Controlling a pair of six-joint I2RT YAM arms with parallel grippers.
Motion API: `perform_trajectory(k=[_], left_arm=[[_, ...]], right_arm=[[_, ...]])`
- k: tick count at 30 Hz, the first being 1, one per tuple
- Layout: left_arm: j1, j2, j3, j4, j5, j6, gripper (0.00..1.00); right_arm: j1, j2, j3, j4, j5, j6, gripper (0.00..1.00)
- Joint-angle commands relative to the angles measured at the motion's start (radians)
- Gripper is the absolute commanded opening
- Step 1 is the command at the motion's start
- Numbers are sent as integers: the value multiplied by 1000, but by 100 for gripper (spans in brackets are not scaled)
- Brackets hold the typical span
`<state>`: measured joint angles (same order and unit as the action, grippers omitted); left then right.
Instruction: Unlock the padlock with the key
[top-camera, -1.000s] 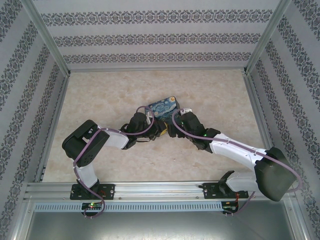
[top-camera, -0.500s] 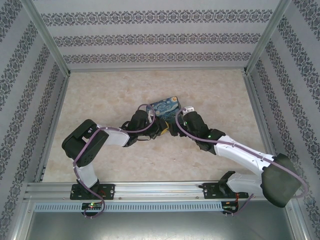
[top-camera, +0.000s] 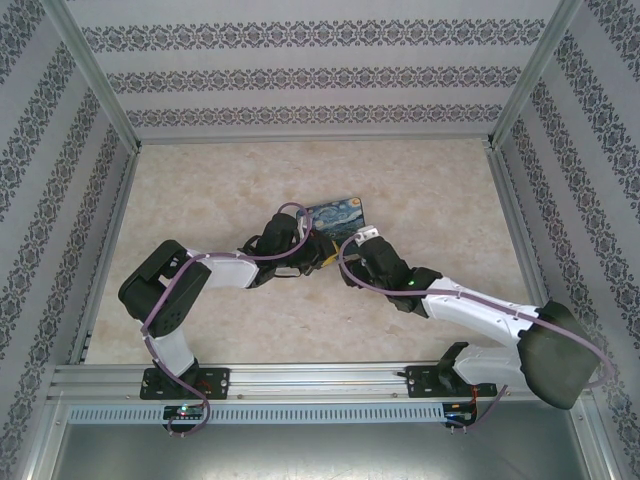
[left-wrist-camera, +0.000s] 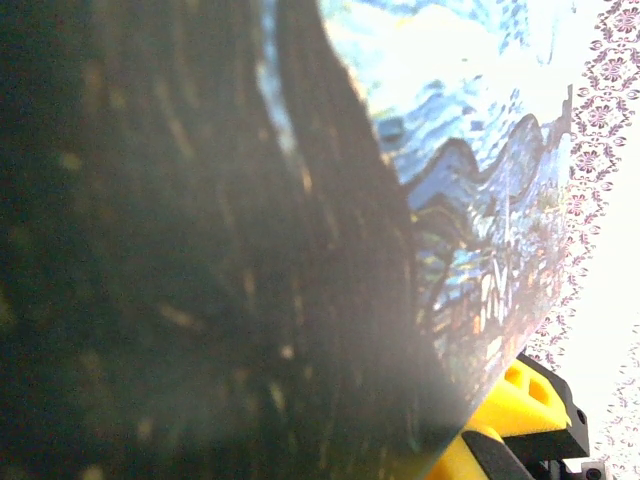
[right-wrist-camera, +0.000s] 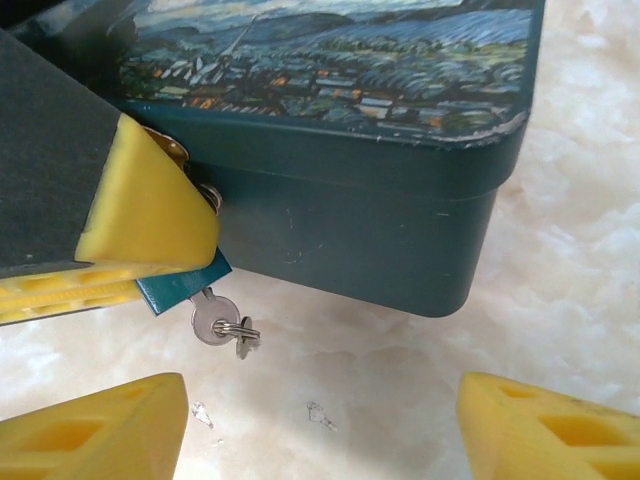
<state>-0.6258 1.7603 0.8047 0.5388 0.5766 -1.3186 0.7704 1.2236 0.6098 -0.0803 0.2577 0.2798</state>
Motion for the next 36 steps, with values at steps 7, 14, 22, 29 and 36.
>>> perform_trajectory(k=[7,14,22,29,36], left_arm=[[14,-35,43,-43,52,30,0],[13,-32,48,-43,57,30,0],[14,-35,43,-44,59,28,0],[14,-29,41,-35,64,27,0],[14,-23,42,-34,71,27,0]], right_arm=[[15,69,23,30,25,-68,61],[13,116,49,41,26,-70,59],[-23,153,77,63,5,-68,51],[-48,160,100,74,-38,-63,37],[-48,166,134,73,-89,-68,23]])
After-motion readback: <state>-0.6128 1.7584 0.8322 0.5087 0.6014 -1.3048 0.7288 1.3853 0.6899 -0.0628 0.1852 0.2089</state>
